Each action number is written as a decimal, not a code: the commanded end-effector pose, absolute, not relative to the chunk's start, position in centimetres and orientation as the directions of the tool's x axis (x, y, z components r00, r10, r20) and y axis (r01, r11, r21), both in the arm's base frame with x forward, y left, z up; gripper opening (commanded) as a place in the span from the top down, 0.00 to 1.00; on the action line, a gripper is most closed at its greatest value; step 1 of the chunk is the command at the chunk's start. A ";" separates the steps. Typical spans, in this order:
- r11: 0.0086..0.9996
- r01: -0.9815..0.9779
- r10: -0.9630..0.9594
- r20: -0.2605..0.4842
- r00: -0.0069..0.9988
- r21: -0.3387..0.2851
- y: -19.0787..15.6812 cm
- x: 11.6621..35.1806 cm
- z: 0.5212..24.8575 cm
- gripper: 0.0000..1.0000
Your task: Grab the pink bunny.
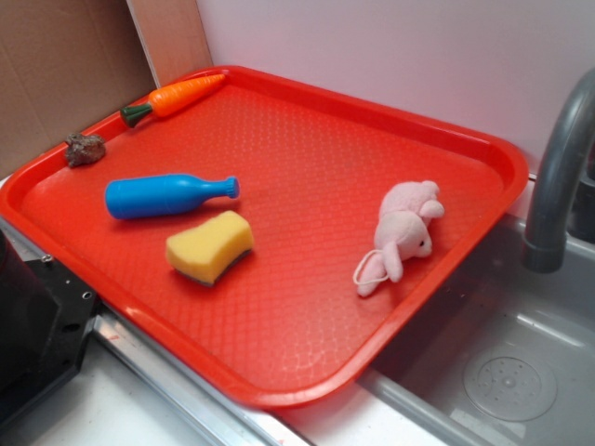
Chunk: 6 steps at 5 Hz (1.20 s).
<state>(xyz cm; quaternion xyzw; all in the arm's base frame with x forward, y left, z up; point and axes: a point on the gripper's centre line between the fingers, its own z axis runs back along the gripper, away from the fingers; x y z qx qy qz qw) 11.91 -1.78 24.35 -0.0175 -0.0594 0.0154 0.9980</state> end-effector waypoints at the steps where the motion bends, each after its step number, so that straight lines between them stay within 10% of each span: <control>1: 0.999 -0.029 0.033 0.118 0.992 -0.037 -1.8 11.9 24.4 0.00; 3: 0.959 -0.168 0.195 0.103 0.975 -0.227 -12.1 18.8 17.4 0.00; 6: 0.959 -0.168 0.195 0.103 0.975 -0.227 -12.1 18.8 17.4 0.00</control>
